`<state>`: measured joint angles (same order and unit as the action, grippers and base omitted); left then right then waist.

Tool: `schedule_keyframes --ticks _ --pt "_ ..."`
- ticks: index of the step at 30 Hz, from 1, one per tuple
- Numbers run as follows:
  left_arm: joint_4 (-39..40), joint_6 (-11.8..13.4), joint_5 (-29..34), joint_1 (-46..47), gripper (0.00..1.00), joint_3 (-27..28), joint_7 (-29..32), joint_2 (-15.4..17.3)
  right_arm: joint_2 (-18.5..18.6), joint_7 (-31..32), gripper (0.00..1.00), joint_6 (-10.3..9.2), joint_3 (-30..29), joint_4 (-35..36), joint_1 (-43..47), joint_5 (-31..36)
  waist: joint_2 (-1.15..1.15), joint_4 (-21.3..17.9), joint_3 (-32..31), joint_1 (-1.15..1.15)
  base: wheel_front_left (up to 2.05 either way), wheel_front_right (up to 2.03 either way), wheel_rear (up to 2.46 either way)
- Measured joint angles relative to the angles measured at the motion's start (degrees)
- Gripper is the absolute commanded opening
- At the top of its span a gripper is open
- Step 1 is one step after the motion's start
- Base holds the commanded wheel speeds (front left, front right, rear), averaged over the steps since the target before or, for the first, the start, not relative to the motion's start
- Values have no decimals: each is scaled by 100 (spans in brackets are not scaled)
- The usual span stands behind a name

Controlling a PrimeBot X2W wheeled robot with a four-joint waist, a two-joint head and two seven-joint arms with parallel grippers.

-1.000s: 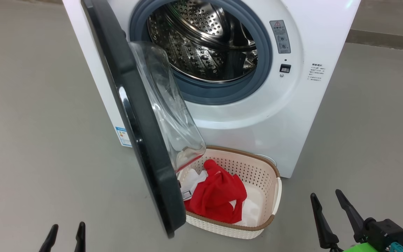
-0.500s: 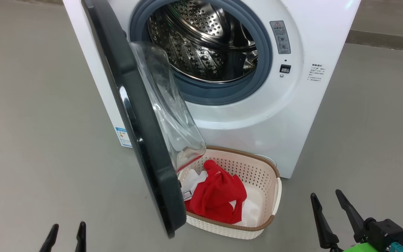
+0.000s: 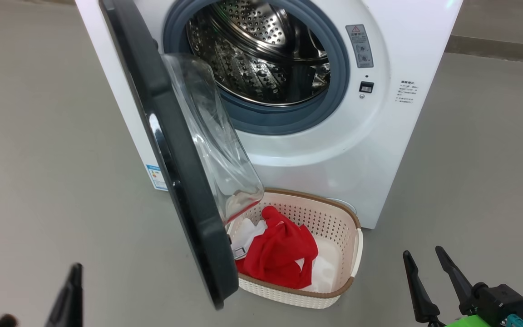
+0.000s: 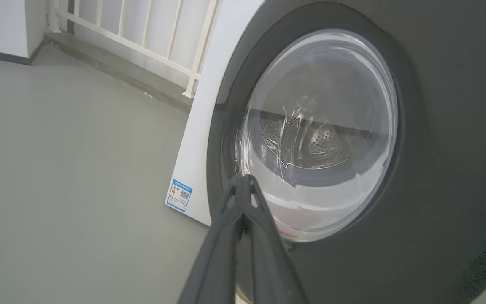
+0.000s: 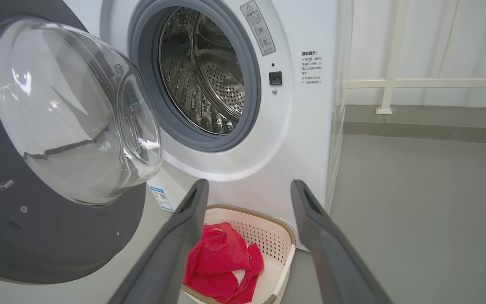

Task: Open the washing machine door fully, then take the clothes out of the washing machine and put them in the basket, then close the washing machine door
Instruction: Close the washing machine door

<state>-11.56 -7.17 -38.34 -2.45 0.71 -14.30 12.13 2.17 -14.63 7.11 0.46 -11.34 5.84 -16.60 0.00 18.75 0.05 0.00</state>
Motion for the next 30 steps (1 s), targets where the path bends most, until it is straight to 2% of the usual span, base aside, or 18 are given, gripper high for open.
schedule_keyframes --ticks 4,9,11,14,17,21,27,30 --pt "230 0 -1389 141 0 157 0 78 0 0 100 0 -1 1 -1 0 0 -31 28 0 0 0 0" --pt "679 1 -3821 346 0 123 15 287 0 0 100 0 -2 1 -10 -1 0 -83 67 0 0 0 0" --pt "915 1 -4647 389 0 103 296 436 0 0 100 0 -5 1 -16 -1 0 -98 86 0 0 0 0" --pt "1168 1 -5604 397 0 104 1150 552 0 0 100 0 -7 1 -17 -5 0 -117 117 0 0 0 0" --pt "1316 1 -6081 406 0 119 2043 573 0 0 100 0 -10 1 -19 -5 0 -132 150 0 0 0 0" --pt "1434 1 -6203 414 0 100 3136 665 0 0 100 0 -10 1 -20 -5 0 -161 186 0 0 0 0" --pt "1518 1 -6217 513 0 154 4269 548 0 0 100 0 -9 3 -30 -5 0 -210 256 0 0 0 0" --pt "1518 1 -6180 543 0 250 4629 437 0 0 100 0 -10 5 -48 -5 0 -246 294 0 0 0 0"
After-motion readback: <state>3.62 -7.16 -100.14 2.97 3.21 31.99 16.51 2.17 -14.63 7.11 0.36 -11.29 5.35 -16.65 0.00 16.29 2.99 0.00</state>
